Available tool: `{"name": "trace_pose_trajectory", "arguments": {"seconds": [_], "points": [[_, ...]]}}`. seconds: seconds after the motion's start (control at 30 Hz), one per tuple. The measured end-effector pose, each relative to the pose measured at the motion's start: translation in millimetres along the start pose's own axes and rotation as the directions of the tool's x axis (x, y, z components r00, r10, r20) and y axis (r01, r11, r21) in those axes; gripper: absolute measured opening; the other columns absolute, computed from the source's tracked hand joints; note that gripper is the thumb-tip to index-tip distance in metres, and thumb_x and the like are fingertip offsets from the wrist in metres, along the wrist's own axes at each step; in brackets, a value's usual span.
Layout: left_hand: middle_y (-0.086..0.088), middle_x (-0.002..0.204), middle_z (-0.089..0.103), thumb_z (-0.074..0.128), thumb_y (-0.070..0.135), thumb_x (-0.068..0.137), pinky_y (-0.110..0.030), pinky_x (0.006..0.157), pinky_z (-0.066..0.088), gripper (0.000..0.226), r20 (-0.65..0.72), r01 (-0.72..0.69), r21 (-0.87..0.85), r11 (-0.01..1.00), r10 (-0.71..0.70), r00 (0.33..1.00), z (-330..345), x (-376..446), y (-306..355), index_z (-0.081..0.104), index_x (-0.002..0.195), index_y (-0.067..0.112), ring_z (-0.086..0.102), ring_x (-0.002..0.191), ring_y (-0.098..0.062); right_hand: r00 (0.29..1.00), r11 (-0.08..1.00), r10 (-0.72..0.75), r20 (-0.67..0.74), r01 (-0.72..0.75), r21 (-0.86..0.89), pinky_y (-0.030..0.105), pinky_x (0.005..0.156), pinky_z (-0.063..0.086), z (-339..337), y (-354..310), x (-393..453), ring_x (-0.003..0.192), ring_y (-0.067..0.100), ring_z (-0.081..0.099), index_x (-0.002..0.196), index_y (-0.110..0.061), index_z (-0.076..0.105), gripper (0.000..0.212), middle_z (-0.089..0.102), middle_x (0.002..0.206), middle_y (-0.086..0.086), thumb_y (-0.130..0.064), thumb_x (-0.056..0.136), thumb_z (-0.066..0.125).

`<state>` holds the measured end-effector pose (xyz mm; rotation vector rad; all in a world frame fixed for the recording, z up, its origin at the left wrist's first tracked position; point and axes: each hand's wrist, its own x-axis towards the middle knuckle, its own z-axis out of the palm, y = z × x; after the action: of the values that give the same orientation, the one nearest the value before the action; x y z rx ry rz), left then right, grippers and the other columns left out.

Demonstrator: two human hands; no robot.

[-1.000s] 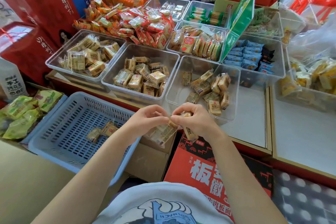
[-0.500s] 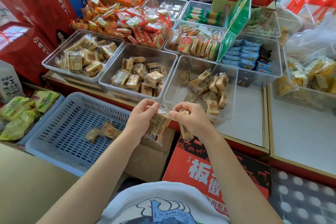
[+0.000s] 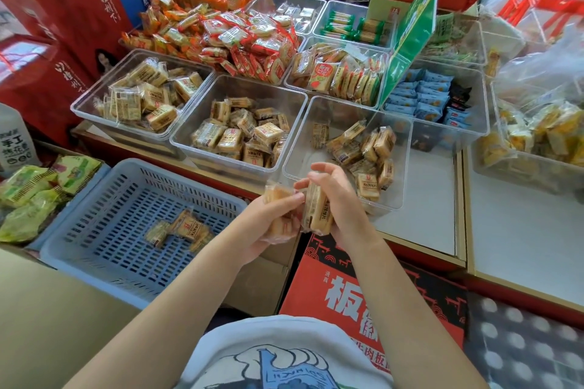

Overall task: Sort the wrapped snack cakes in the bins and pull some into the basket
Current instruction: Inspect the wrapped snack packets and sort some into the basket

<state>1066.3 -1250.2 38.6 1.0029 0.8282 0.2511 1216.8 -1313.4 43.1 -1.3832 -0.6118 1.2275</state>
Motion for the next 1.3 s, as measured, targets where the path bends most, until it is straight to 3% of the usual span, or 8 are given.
{"name": "trace_pose_trajectory", "arguments": {"seconds": [0.27,0.4,0.5,0.63,0.8,1.0,1.17,1.3], "points": [[-0.011,0.106,0.078,0.067,0.057,0.089,-0.050,0.104,0.053,0.053,-0.347,0.140,-0.044,0.989,-0.147,0.926,-8,3,-1,0.069,0.118,0.012,0.073,0.106,-0.032,1.000,0.983,0.001,0.014,-0.003,0.183,0.060,0.096,0.052,6,4,-1,0.107,0.036,0.066,0.101,-0.012,0.065,0.033,0.073,0.111,0.014,-0.039,0.086,0.055],[-0.017,0.117,0.075,0.059,0.065,0.081,-0.042,0.095,0.058,0.072,-0.111,0.197,0.064,0.978,-0.189,0.976,-2,-2,3,0.063,0.127,0.011,0.072,0.109,-0.033,0.999,0.985,0.006,0.041,-0.013,0.171,0.040,0.082,0.051,16,6,0,0.088,0.021,0.064,0.087,-0.014,0.072,0.030,0.065,0.094,0.008,-0.041,0.078,0.061],[-0.017,0.125,0.071,0.072,0.048,0.089,-0.045,0.099,0.056,0.060,0.032,0.102,0.026,0.994,-0.102,0.994,-10,-2,0,0.059,0.135,0.011,0.069,0.114,-0.032,0.999,0.996,-0.038,0.028,0.040,-0.085,0.043,0.095,0.055,24,12,3,0.110,0.022,0.065,0.104,-0.025,0.073,0.039,0.061,0.121,0.011,-0.054,0.083,0.058],[-0.014,0.120,0.073,0.089,0.037,0.070,-0.053,0.096,0.057,0.078,-0.115,0.015,0.029,0.999,-0.011,0.993,-24,3,-9,0.054,0.136,0.014,0.072,0.109,-0.030,1.000,0.982,-0.013,-0.015,0.010,-0.186,0.045,0.093,0.059,22,18,5,0.105,0.024,0.068,0.116,-0.025,0.059,0.030,0.066,0.114,0.009,-0.049,0.098,0.060],[-0.004,0.113,0.074,0.097,0.035,0.054,-0.051,0.092,0.060,0.088,-0.262,-0.072,0.202,0.977,0.125,0.957,-37,4,-15,0.051,0.129,0.026,0.075,0.101,-0.020,0.999,0.937,-0.031,-0.008,0.026,-0.347,0.016,0.072,0.054,13,18,7,0.088,0.010,0.062,0.104,-0.017,0.067,0.019,0.070,0.106,0.010,-0.035,0.097,0.068],[-0.004,0.113,0.075,0.096,0.036,0.053,-0.047,0.090,0.061,0.085,-0.216,-0.106,0.225,0.969,0.156,0.964,-42,2,-17,0.053,0.127,0.027,0.074,0.104,-0.023,0.994,0.907,-0.112,0.003,0.104,-0.409,0.033,0.074,0.056,17,16,9,0.076,0.007,0.061,0.097,-0.012,0.068,0.022,0.068,0.086,0.002,-0.033,0.100,0.063],[-0.007,0.113,0.075,0.097,0.032,0.056,-0.049,0.096,0.058,0.082,-0.151,-0.096,0.226,0.969,0.133,0.980,-44,1,-14,0.055,0.126,0.026,0.074,0.104,-0.025,0.984,0.906,-0.169,-0.057,0.132,-0.403,0.043,0.068,0.054,20,18,11,0.069,0.017,0.058,0.090,-0.008,0.068,0.023,0.068,0.084,0.018,-0.029,0.100,0.064],[-0.008,0.113,0.075,0.096,0.038,0.058,-0.050,0.096,0.058,0.081,-0.135,-0.057,0.269,0.961,0.097,0.986,-47,2,-10,0.055,0.126,0.023,0.074,0.102,-0.025,0.973,0.899,-0.217,-0.077,0.168,-0.405,0.035,0.060,0.046,19,19,13,0.060,0.012,0.050,0.084,-0.008,0.069,0.024,0.058,0.068,0.010,-0.027,0.098,0.068]]}}
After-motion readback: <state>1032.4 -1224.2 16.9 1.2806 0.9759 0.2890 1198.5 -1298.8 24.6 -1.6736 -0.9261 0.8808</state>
